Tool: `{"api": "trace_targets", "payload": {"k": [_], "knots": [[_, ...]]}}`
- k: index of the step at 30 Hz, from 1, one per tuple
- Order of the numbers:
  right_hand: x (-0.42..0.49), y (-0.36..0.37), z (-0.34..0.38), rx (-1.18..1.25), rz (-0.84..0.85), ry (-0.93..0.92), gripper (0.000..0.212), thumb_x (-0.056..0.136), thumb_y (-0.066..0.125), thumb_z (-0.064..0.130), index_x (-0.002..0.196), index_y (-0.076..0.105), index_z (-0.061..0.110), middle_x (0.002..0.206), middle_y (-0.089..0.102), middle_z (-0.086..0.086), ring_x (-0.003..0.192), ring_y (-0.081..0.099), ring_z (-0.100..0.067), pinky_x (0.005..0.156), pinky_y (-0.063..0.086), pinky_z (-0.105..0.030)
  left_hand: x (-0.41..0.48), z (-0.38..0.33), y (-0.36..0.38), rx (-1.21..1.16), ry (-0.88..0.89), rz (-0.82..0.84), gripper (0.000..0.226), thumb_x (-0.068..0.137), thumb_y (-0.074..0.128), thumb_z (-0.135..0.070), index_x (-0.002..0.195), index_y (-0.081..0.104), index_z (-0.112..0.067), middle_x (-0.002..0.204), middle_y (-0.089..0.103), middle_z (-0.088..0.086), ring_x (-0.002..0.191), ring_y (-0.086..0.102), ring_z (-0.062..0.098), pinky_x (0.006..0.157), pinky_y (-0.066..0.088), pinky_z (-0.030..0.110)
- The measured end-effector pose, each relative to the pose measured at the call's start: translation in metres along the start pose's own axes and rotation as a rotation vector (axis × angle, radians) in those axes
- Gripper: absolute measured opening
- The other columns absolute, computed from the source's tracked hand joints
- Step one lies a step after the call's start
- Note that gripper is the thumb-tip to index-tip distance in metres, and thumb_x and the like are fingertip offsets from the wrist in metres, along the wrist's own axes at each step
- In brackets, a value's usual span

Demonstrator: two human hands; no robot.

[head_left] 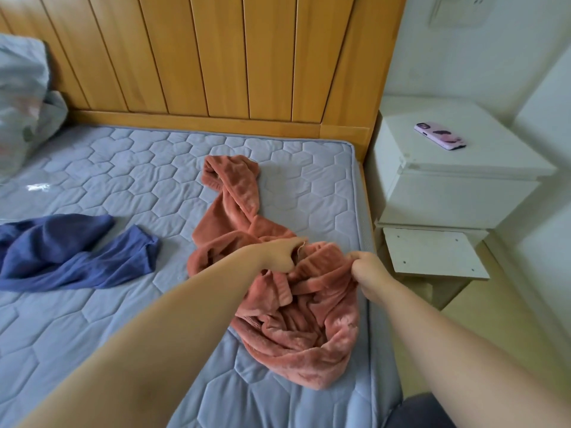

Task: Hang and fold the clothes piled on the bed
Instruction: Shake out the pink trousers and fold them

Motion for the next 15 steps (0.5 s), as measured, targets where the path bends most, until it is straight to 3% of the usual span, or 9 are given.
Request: {"api": "trace_targets", "payload": {"k": [3, 5, 7, 10, 12, 14, 15], "knots": [[-0.004, -0.009, 0.012, 0.114, 0.01, 0.043, 0.044, 0.077, 0.028, -0.017, 0.052, 0.047, 0.014, 0.043, 0.045, 0.003, 0.052, 0.037, -0.015, 0.046, 0.028, -0.023, -0.002, -0.013, 0.001, -0.007, 0.041, -0.059, 0.017, 0.08, 0.055, -0.004, 0.092, 0.058, -0.015, 0.11, 0.066, 0.007, 0.093, 0.057, 0.014, 0.078, 0.043, 0.023], [-0.007, -0.014, 0.019, 0.283, -0.017, 0.109, 0.038, 0.083, 0.033, -0.013, 0.063, 0.057, 0.009, 0.06, 0.056, -0.007, 0.059, 0.049, -0.021, 0.054, 0.042, -0.024, -0.006, -0.022, -0.009, -0.055, 0.036, -0.162, 0.012, 0.08, 0.058, -0.005, 0.076, 0.059, -0.017, 0.09, 0.069, 0.006, 0.076, 0.051, 0.01, 0.068, 0.037, 0.021], [-0.01, -0.024, 0.029, 0.429, -0.04, 0.175, 0.033, 0.089, 0.035, -0.006, 0.074, 0.063, 0.006, 0.072, 0.062, -0.013, 0.065, 0.059, -0.025, 0.063, 0.05, -0.028, -0.012, -0.034, -0.022, -0.174, 0.038, -0.229, 0.021, 0.081, 0.063, -0.01, 0.063, 0.056, -0.018, 0.067, 0.061, -0.003, 0.064, 0.046, 0.006, 0.064, 0.037, 0.021], [-0.018, -0.041, 0.054, 0.467, 0.101, 0.184, 0.029, 0.094, 0.046, 0.028, 0.072, 0.061, 0.015, 0.061, 0.06, -0.004, 0.054, 0.057, -0.018, 0.055, 0.045, -0.025, -0.017, -0.057, -0.048, -0.307, 0.057, -0.312, 0.03, 0.083, 0.063, -0.013, 0.056, 0.052, -0.012, 0.055, 0.042, -0.006, 0.05, 0.035, 0.002, 0.054, 0.034, 0.021], [-0.027, -0.05, 0.075, 0.353, 0.279, 0.159, 0.037, 0.082, 0.059, 0.057, 0.074, 0.064, 0.021, 0.063, 0.056, -0.002, 0.058, 0.049, -0.017, 0.057, 0.037, -0.028, -0.023, -0.076, -0.066, -0.33, 0.072, -0.346, 0.023, 0.083, 0.062, -0.009, 0.06, 0.057, -0.003, 0.055, 0.039, -0.003, 0.046, 0.032, 0.004, 0.051, 0.032, 0.023], [-0.038, -0.064, 0.096, 0.181, 0.409, 0.081, 0.044, 0.066, 0.074, 0.058, 0.094, 0.071, 0.024, 0.092, 0.07, -0.007, 0.087, 0.063, -0.022, 0.082, 0.051, -0.034, -0.028, -0.098, -0.085, -0.366, 0.103, -0.356, 0.025, 0.083, 0.063, -0.006, 0.058, 0.06, -0.008, 0.048, 0.042, -0.006, 0.043, 0.034, 0.004, 0.048, 0.032, 0.021], [-0.042, -0.07, 0.105, 0.127, 0.436, 0.05, 0.049, 0.065, 0.078, 0.05, 0.107, 0.068, 0.026, 0.111, 0.069, -0.006, 0.105, 0.063, -0.023, 0.095, 0.05, -0.039, -0.031, -0.108, -0.093, -0.395, 0.123, -0.362, 0.028, 0.084, 0.065, -0.008, 0.058, 0.061, -0.014, 0.043, 0.043, -0.01, 0.041, 0.036, 0.001, 0.046, 0.032, 0.018]]}}
Point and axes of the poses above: each hand's wrist, its own x-axis towards the middle knuckle, its own y-axis out of the palm, z = x × y, the point moved 3 cm from there along x, towards the middle knuckle
